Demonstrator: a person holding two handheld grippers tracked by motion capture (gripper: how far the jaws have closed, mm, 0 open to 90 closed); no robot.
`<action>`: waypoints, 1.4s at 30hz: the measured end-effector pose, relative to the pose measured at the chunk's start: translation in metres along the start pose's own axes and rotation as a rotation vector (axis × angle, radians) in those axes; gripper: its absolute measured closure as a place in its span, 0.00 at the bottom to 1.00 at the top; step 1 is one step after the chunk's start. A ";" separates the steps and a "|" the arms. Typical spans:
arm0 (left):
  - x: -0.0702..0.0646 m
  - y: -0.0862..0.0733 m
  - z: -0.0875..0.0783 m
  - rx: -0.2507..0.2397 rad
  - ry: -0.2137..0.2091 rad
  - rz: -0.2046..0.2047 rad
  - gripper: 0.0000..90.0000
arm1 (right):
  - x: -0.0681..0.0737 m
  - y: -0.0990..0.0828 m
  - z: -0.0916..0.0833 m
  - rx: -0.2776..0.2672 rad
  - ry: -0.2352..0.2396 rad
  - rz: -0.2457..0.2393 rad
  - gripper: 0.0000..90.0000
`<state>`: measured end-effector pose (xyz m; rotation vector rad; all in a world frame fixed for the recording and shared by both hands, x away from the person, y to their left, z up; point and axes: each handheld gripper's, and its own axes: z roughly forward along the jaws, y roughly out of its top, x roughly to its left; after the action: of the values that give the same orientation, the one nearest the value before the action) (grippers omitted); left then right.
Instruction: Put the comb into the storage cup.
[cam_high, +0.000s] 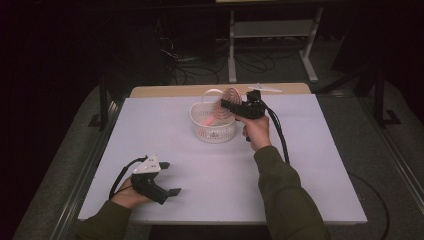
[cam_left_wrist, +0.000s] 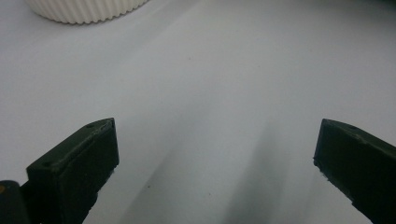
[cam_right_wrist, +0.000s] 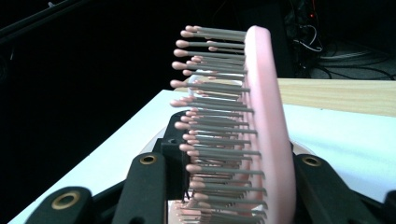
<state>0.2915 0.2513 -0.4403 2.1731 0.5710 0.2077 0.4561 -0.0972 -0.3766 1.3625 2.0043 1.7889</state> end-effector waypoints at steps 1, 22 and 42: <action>0.000 0.000 0.000 0.001 0.000 0.000 0.00 | -0.001 0.000 0.000 0.002 -0.002 0.002 0.68; 0.000 0.000 0.000 -0.001 0.001 0.004 0.00 | -0.013 -0.005 -0.002 0.019 -0.040 0.018 0.64; 0.000 0.000 0.000 -0.003 0.003 0.004 0.00 | -0.014 -0.004 -0.009 0.031 -0.131 -0.048 0.48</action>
<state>0.2912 0.2512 -0.4399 2.1712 0.5681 0.2142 0.4567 -0.1131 -0.3841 1.3896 1.9871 1.6104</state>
